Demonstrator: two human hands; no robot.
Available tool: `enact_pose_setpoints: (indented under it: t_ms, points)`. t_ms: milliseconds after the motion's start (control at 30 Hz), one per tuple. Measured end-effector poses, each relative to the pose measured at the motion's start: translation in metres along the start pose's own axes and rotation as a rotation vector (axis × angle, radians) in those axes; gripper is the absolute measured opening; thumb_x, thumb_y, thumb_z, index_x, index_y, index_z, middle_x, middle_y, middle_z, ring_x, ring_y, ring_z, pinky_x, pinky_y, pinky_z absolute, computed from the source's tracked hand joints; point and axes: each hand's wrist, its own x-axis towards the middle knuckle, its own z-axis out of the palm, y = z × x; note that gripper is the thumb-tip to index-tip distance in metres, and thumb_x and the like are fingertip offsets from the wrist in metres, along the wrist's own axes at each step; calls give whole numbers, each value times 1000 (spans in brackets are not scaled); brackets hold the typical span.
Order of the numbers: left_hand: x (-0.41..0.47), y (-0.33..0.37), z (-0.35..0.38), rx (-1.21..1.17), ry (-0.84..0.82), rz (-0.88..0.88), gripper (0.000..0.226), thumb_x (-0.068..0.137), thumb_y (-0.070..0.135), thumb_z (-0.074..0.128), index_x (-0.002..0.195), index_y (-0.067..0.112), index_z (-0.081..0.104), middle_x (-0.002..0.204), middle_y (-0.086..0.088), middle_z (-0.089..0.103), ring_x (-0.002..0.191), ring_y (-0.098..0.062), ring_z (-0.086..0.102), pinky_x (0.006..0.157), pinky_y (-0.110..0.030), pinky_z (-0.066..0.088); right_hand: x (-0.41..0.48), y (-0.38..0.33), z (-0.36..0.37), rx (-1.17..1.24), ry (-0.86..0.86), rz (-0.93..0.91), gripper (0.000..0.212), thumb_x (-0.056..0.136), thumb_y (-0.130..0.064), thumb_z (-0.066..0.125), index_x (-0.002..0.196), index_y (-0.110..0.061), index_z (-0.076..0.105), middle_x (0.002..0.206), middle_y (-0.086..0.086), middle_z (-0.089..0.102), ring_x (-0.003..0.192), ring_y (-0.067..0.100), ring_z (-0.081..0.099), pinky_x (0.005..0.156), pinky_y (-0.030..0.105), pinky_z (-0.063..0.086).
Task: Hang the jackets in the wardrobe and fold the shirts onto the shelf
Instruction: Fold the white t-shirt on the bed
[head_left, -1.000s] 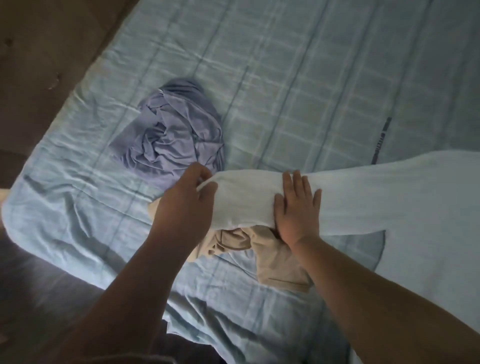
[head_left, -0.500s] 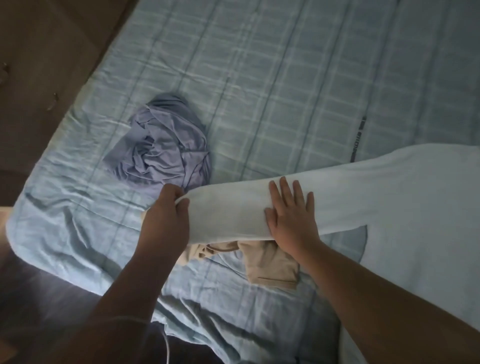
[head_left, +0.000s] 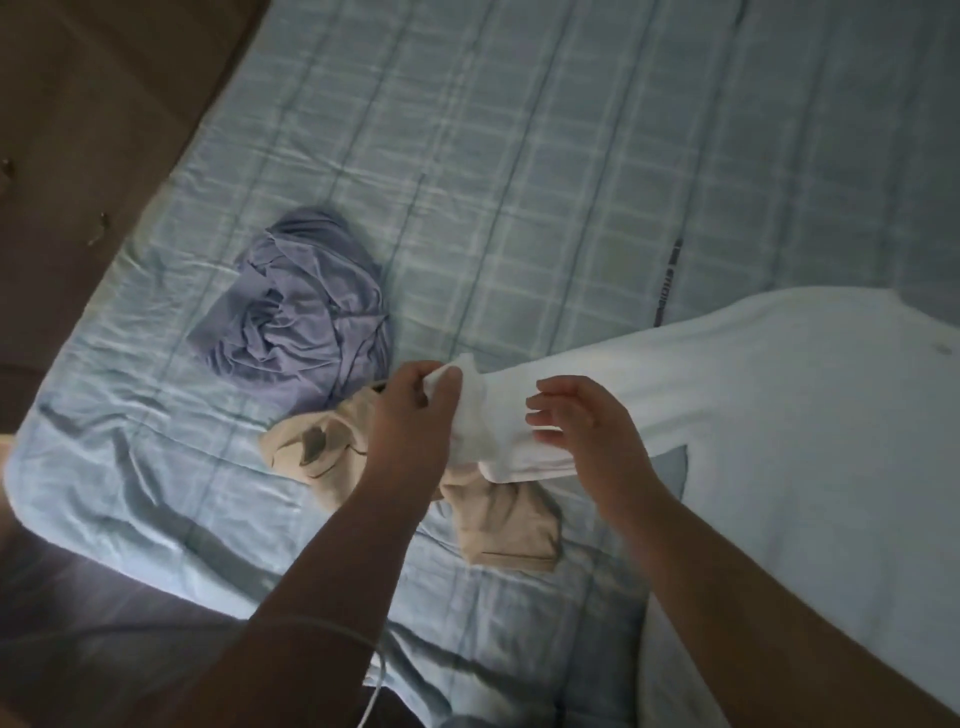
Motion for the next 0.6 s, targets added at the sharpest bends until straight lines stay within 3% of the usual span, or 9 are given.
enact_pose_setpoints:
  t_ms: [100, 167, 233, 333, 433, 500, 600]
  points:
    - [-26, 17, 64, -196, -232, -64, 18, 94, 35, 57, 94, 19, 66, 84, -1, 70, 77, -16, 66, 76, -44, 58, -18, -28, -43, 338, -64, 232, 35, 105, -31, 38, 114, -9, 64, 109, 11, 72, 101, 27, 69, 86, 41, 55]
    - [-38, 22, 96, -193, -324, -68, 30, 94, 38, 47, 97, 16, 68, 88, -2, 70, 78, -15, 63, 81, -42, 56, -24, -33, -65, 405, -29, 296, 46, 103, -44, 35, 115, -12, 65, 111, 9, 73, 103, 24, 68, 90, 44, 54]
    - [-52, 25, 131, -183, -402, -38, 31, 101, 26, 41, 102, 12, 68, 93, -3, 70, 78, -14, 61, 80, -34, 54, -31, -32, -100, 416, 58, 278, 39, 101, -44, 43, 112, -16, 67, 109, 8, 74, 103, 25, 69, 89, 47, 57]
    - [-75, 17, 176, -44, -452, 99, 26, 97, 3, 45, 101, 19, 65, 95, 3, 71, 82, -12, 67, 80, -25, 53, -33, -24, -153, 142, 149, 171, 15, 98, -27, 55, 103, -17, 65, 109, 14, 69, 102, 30, 66, 89, 51, 56]
    - [-92, 4, 213, 225, -330, 440, 34, 88, -3, 44, 102, 22, 61, 102, 9, 64, 94, -10, 62, 87, -22, 46, -28, -11, -202, -145, 289, 135, 16, 96, -24, 51, 95, -18, 66, 97, 7, 69, 94, 26, 67, 82, 52, 58]
    - [-95, -6, 240, 395, -237, 697, 37, 82, 2, 46, 112, 16, 62, 115, 4, 60, 110, -16, 54, 101, -25, 38, -23, -1, -237, -283, 359, 66, 24, 92, -30, 50, 97, -14, 67, 94, 4, 70, 90, 23, 67, 81, 48, 57]
    - [-95, -17, 291, 644, -240, 827, 52, 87, 22, 44, 137, 12, 53, 143, -13, 49, 136, -32, 39, 115, -43, 28, -14, 11, -296, -388, 453, 3, 21, 96, -25, 50, 90, -9, 64, 85, 4, 66, 82, 20, 61, 73, 32, 47]
